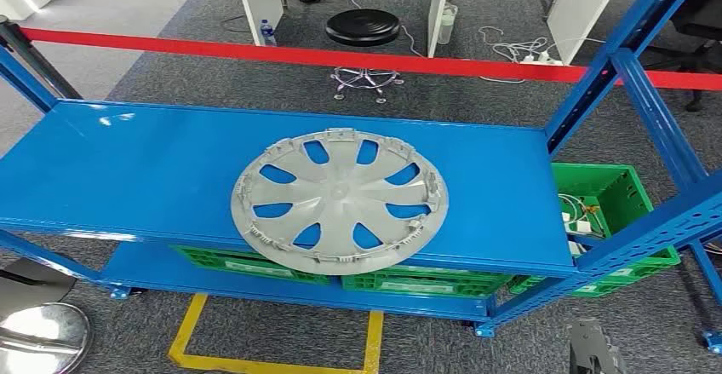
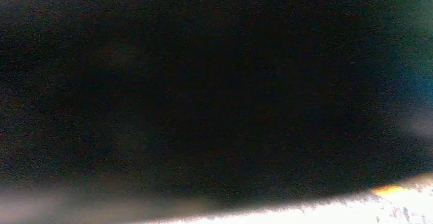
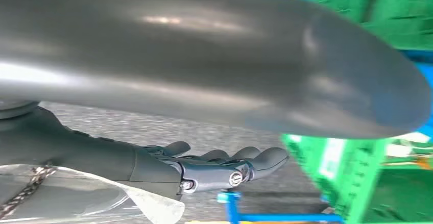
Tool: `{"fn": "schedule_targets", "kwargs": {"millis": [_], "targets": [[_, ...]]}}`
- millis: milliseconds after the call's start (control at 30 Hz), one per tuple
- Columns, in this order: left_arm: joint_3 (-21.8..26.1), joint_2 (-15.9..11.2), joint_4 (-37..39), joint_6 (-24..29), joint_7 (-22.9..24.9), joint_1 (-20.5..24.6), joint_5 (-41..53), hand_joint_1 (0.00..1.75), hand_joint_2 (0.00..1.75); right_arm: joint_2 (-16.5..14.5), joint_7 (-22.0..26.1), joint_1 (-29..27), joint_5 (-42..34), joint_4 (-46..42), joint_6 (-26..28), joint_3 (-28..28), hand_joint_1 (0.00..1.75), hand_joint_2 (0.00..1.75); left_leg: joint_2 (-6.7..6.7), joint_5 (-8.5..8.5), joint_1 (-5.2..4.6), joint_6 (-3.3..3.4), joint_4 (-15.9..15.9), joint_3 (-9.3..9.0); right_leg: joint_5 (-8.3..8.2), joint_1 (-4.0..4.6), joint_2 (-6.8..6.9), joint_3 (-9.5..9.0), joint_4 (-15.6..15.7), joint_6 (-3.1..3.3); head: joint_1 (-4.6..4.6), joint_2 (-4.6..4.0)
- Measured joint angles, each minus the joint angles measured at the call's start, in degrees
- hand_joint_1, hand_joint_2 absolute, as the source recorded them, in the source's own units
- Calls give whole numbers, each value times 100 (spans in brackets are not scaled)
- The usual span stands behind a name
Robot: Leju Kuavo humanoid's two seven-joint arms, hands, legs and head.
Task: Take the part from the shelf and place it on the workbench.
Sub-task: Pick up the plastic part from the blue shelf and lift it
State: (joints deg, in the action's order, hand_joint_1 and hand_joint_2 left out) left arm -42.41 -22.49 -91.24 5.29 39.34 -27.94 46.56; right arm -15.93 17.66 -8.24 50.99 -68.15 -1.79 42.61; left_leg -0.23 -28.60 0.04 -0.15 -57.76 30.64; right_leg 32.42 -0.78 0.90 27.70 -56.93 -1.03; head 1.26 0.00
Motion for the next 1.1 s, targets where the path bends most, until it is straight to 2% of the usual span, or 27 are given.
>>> {"fn": "schedule_targets", "kwargs": {"millis": [367,833,1100], "targets": [[-39,-155,-259,-170,115,-31,155,0,0,66,-368,-368,-743,-494,67,-854,0,0,-1,0,0,0,0,1,1,0,3,-3,0,0,1,0],[-155,-286,-340,-179,141,28,131,0,0,129,-428,-483,-907,-540,163,-1215,0,0,-1,0,0,0,0,0,1,0,3,-3,0,-1,1,0],[-340,-396,-339,-81,152,161,40,0,0,213,-375,-544,-1376,-635,177,-1588,0,0,-1,0,0,0,0,0,1,0,3,-4,0,-1,1,0]]}}
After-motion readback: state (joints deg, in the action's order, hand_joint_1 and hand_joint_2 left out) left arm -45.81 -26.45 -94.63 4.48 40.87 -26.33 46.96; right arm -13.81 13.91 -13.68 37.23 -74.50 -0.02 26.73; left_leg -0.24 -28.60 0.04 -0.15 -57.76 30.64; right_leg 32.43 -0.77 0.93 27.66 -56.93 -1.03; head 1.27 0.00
